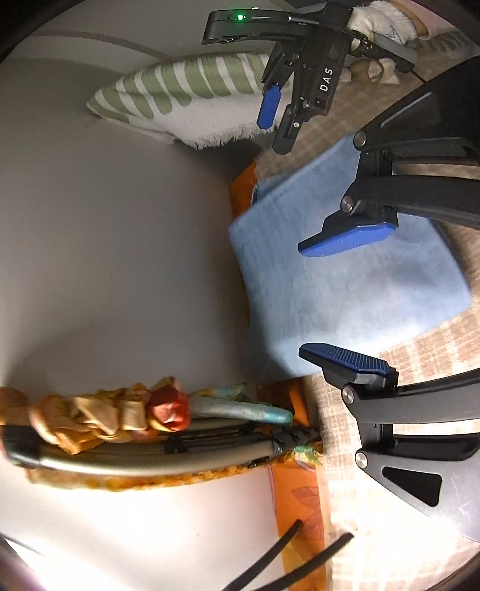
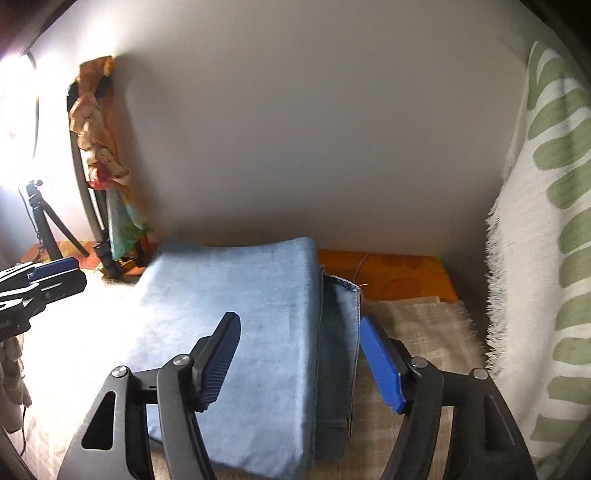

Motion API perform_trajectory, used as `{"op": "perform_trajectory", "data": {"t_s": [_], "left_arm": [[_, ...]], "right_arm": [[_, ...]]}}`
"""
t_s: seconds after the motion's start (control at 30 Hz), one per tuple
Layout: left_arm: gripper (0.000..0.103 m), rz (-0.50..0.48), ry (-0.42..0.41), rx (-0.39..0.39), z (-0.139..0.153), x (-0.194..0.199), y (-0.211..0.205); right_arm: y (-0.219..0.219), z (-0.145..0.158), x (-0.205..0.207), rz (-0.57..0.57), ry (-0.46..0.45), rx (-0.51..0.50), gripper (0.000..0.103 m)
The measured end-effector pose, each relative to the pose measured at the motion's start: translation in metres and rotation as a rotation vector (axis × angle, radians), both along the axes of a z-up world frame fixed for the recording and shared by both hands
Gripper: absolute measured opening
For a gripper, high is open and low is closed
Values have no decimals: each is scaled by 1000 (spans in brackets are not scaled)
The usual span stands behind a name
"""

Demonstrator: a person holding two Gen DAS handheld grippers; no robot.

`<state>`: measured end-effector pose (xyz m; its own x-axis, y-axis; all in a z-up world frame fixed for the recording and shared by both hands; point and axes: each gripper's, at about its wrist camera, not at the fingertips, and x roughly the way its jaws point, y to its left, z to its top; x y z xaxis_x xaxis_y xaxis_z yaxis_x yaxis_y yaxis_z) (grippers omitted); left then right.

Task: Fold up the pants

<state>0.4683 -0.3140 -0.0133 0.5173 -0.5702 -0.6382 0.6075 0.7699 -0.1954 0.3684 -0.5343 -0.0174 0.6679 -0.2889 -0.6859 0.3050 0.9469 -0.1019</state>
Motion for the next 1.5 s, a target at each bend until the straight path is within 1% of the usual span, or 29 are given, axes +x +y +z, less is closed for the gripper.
{"op": "perform_trajectory", "data": {"t_s": [0.03, 0.07, 0.2, 0.27, 0.43, 0.47, 0.57, 0.7, 0.8, 0.9, 1.03, 1.2, 1.4, 1.5], "left_arm": [[50, -1, -7, 1, 3, -3, 3], [52, -4, -14, 1, 7, -8, 7], [57, -20, -49, -5, 26, -36, 18], [62, -25, -69, -13, 34, -51, 25], [66, -23, -111, -13, 49, -89, 48], [69, -24, -114, -16, 51, -95, 53], [71, -24, -134, -22, 56, -118, 67], [72, -29, -151, -11, 59, -145, 81], [78, -15, -153, -16, 59, -164, 94], [79, -7, -151, -27, 57, -179, 105], [79, 4, -159, -19, 54, -200, 119], [81, 29, -156, -25, 52, -218, 136], [82, 66, -162, -5, 44, -236, 151], [82, 80, -166, -3, 41, -241, 154]], "right_arm": [[5, 4, -6, 1, -8, 3, 75], [4, 5, -13, 3, -11, 5, 76], [27, 23, -37, 5, -35, 6, 80], [40, 32, -52, 0, -47, -6, 84], [75, 51, -85, 12, -91, -14, 87], [81, 53, -92, 13, -100, -13, 88], [98, 57, -112, 22, -121, 6, 90], [119, 55, -135, 19, -130, -18, 95], [137, 52, -151, 18, -128, -51, 97], [151, 48, -168, 22, -135, -38, 100], [169, 42, -184, 14, -139, -40, 102], [193, 34, -200, 16, -139, -75, 103], [218, 23, -213, 37, -98, -110, 103], [224, 21, -221, 32, -100, -120, 103]]}}
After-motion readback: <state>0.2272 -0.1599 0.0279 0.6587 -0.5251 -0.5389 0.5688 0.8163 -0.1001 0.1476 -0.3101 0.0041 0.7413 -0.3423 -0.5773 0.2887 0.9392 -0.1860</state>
